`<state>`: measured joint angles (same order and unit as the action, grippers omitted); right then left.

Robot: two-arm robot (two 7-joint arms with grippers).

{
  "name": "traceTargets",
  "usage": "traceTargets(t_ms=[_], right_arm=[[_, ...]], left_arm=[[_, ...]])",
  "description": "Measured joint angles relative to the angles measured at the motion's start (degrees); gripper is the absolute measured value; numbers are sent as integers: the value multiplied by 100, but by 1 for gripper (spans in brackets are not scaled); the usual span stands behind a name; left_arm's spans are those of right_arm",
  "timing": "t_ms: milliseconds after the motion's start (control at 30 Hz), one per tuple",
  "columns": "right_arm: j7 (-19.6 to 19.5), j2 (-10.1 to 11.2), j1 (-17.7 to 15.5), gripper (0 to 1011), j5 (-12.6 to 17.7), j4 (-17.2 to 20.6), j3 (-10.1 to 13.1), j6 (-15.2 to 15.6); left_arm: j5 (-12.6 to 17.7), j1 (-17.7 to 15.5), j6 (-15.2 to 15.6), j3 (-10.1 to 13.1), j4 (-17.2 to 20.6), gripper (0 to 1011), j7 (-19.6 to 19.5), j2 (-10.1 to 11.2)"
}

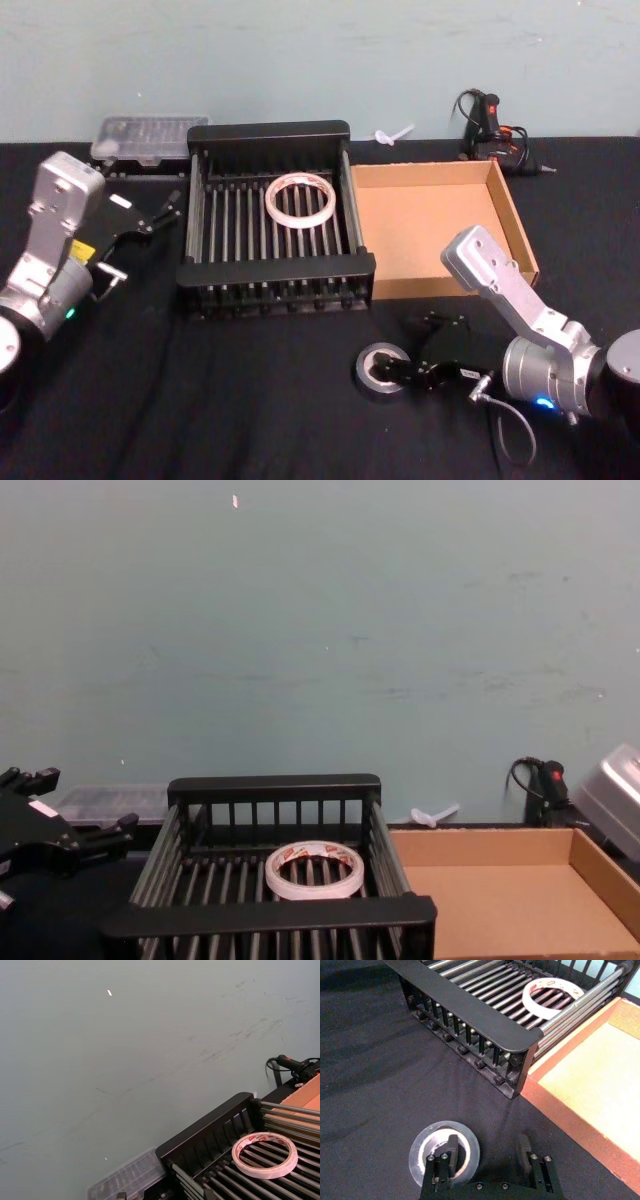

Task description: Pick up the white tape and place it into the black box , Pick up the silver tape and place it into the brown box.

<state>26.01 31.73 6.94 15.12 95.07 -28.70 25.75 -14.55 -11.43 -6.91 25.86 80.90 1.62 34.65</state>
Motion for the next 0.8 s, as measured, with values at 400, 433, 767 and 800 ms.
traceTargets(t_ms=[400, 433, 767, 800], right_arm=[[6, -1, -6, 172, 18, 7, 14, -5], [13, -2, -10, 172, 28, 9, 23, -9], [109, 104, -104, 172, 206, 218, 217, -249], [107, 132, -124, 172, 248, 275, 278, -305]], left_arm=[[0, 0, 0, 0, 0, 1001, 0, 0], [0, 0, 0, 0, 0, 1001, 0, 0], [0, 0, 0, 0, 0, 1001, 0, 0], [0, 0, 0, 0, 0, 1001, 0, 0]])
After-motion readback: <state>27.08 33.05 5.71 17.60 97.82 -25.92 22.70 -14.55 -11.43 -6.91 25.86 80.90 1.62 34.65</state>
